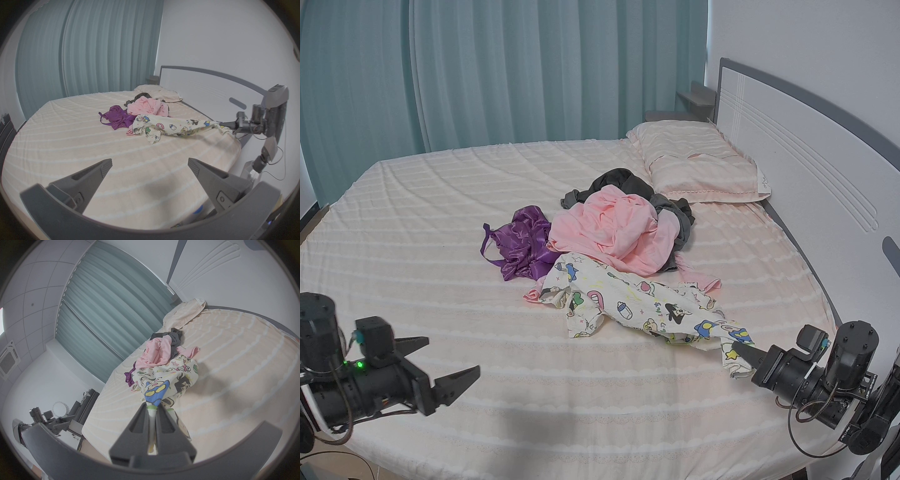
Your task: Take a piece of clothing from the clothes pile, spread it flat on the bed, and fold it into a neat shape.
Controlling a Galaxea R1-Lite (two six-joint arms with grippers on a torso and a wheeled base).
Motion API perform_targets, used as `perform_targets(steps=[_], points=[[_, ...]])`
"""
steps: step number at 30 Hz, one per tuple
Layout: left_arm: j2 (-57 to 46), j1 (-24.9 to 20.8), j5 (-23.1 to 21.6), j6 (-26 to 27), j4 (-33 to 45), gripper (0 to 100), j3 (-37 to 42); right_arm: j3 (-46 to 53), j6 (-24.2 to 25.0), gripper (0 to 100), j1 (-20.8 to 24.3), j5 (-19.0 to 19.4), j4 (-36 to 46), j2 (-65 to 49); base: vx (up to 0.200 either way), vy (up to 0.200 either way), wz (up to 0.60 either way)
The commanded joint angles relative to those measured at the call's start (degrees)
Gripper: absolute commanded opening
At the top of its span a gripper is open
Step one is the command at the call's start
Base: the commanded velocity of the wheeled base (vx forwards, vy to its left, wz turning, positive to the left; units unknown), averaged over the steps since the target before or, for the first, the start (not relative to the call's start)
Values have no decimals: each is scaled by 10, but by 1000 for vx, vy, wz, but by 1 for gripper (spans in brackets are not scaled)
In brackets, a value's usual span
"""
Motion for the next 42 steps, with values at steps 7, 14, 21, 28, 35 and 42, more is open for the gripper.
perform_targets(steps=[7, 14, 21, 28, 35, 42], points=[[366, -109, 117, -57, -250, 100, -11, -26, -21, 0, -36, 3, -3, -13, 0, 0, 0], [529, -124, 170, -56, -414, 100, -51, -32, -23, 0, -42, -1, -1, -26, 0, 0, 0], [607, -120, 182, -59, -462, 100, -105, -37, -25, 0, -62, 5, -1, -29, 0, 0, 0], [659, -120, 195, -64, -465, 100, -187, -41, -25, 0, -66, 5, -1, -28, 0, 0, 0], [713, -117, 222, -118, -464, 100, -265, -43, -25, 0, -64, 5, -1, -29, 0, 0, 0], [745, -114, 221, -124, -464, 100, -309, -43, -25, 0, -60, 0, 0, -41, 0, 0, 0]])
